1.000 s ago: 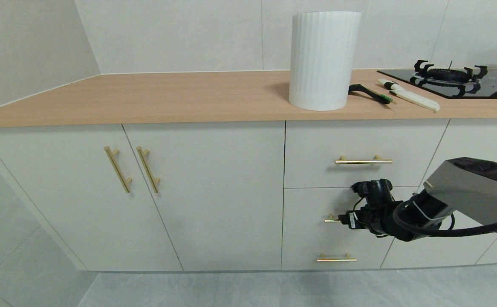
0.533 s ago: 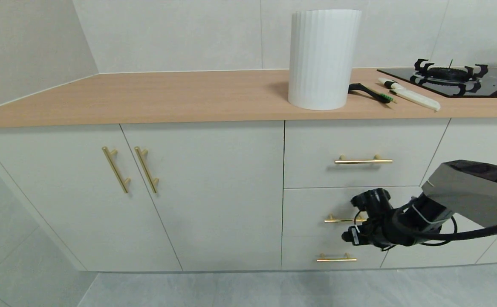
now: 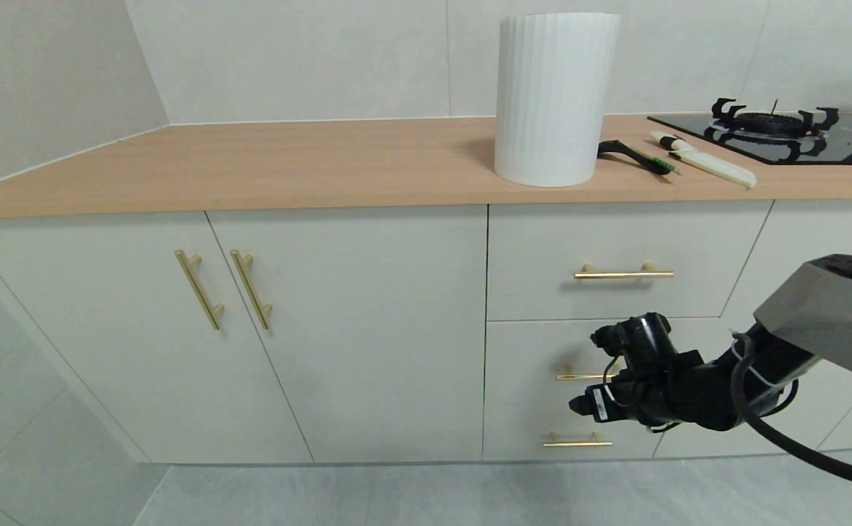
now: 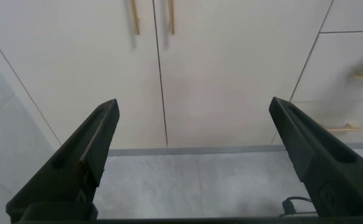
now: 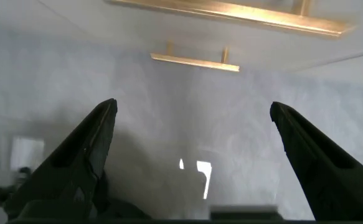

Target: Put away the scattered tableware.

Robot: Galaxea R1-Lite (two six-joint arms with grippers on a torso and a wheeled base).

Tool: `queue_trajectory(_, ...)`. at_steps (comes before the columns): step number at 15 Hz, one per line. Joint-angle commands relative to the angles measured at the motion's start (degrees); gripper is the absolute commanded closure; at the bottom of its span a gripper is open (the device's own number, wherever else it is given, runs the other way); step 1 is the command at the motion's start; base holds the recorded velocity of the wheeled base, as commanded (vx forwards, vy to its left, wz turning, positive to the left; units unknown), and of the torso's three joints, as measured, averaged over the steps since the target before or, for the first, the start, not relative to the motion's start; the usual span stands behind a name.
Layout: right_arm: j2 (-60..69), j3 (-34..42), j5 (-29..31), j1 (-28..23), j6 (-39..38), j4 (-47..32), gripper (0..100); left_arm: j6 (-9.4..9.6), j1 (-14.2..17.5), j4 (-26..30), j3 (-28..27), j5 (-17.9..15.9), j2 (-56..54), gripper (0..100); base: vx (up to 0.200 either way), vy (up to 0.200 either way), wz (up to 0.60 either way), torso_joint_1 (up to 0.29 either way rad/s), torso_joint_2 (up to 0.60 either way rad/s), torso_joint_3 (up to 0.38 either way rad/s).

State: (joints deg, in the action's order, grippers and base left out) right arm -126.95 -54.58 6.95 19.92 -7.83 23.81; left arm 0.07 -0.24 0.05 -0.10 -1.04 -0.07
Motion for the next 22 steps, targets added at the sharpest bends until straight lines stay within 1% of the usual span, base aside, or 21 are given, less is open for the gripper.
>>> queue_trajectory(1,-1.0,-5.1,0.0,1.1,-1.1,0.4,0,0.01,0.0,0.0,0.0,0.1,0.1,0,0.0,0.0,0.0,0.0,0.0,0.0)
queue_trajectory(2,-1.9,-6.9,0.0,1.1,-2.3,0.3,0,0.01,0.0,0.0,0.0,0.1,0.1,0,0.0,0.0,0.0,0.0,0.0,0.0)
queue_trajectory(6,-6.1,-11.5,0.5,2.6,-2.5,0.4,0,0.01,0.0,0.0,0.0,0.1,0.1,0,0.0,0.0,0.0,0.0,0.0,0.0)
queue_trajectory(12,-10.8,-15.6,0.6,3.1,-2.5,0.7,0,0.01,0.0,0.0,0.0,0.0,0.1,0,0.0,0.0,0.0,0.0,0.0,0.0)
queue_trajectory(18,-13.1,-16.5,0.6,3.1,-2.5,2.2,0,0.01,0.0,0.0,0.0,0.1,0.1,0,0.0,0.0,0.0,0.0,0.0,0.0)
queue_trajectory(22,-12.9,-16.4,0.5,3.1,-2.3,0.4,0,0.01,0.0,0.0,0.0,0.0,0.1,0,0.0,0.0,0.0,0.0,0.0,0.0)
